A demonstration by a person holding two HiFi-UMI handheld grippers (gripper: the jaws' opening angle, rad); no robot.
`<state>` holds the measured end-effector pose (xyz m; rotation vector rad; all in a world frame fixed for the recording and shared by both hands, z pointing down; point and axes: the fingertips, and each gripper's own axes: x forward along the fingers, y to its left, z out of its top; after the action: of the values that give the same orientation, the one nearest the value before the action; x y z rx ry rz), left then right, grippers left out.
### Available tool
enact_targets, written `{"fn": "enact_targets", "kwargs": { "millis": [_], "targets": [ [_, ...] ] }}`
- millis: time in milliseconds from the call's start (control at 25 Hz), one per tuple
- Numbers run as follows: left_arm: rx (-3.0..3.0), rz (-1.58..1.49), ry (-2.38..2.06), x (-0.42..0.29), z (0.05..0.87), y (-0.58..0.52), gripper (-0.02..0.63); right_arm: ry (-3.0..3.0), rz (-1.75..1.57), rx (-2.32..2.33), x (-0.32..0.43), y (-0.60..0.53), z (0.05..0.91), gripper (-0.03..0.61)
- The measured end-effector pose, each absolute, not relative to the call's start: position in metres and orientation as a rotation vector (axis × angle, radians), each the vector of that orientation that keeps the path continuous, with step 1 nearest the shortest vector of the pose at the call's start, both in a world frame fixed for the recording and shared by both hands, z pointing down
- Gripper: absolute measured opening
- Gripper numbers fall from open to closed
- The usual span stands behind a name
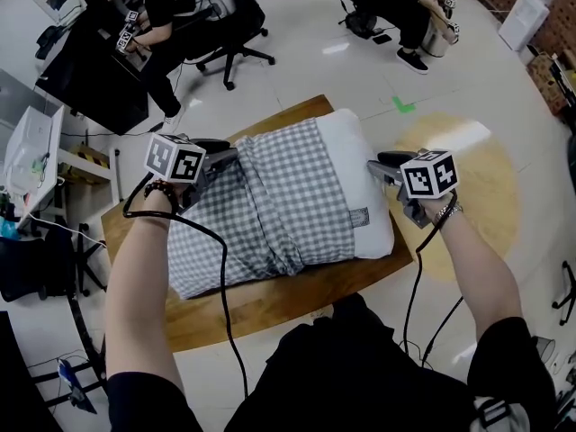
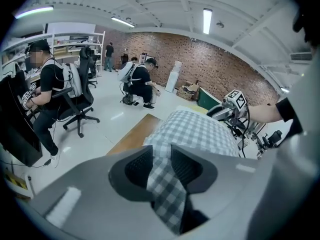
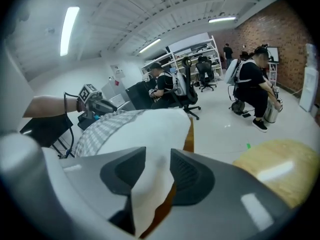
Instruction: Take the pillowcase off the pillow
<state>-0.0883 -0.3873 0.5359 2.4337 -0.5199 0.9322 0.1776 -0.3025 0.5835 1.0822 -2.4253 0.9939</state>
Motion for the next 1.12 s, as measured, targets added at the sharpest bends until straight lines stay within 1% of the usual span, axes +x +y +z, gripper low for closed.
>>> {"fn": "enact_targets", "kwargs": {
  "millis": [240,520,720,960,1120],
  "targets": [
    [2.457,0.914,-0.545,-0.087,0.529,-0.356,0.126,-2.456,0.932,1.088,0.181,-0.275,0.570,0.153],
    [2.514,0.855,-0.537,-0.083,0.502,-0.308,0.135,-2.465,0.809,1.067,0.170,-0.235,0.550,0.157],
    [2.575,0.761,-0.522,-0.082,0.486,-0.260,0.149,-2.463,0.664,1.042,0.150,-0.196,0.544,0.187],
    [2.644,0.614,-0.500,-0.075,0.472,-0.197,0.166,-2.420,0.410,1.002,0.129,-0.155,0.549,0.235],
    [2.663,0.413,-0.515,-0.070,0.464,-0.160,0.169,-2.358,0.243,0.982,0.120,-0.135,0.560,0.269]
  ]
}}
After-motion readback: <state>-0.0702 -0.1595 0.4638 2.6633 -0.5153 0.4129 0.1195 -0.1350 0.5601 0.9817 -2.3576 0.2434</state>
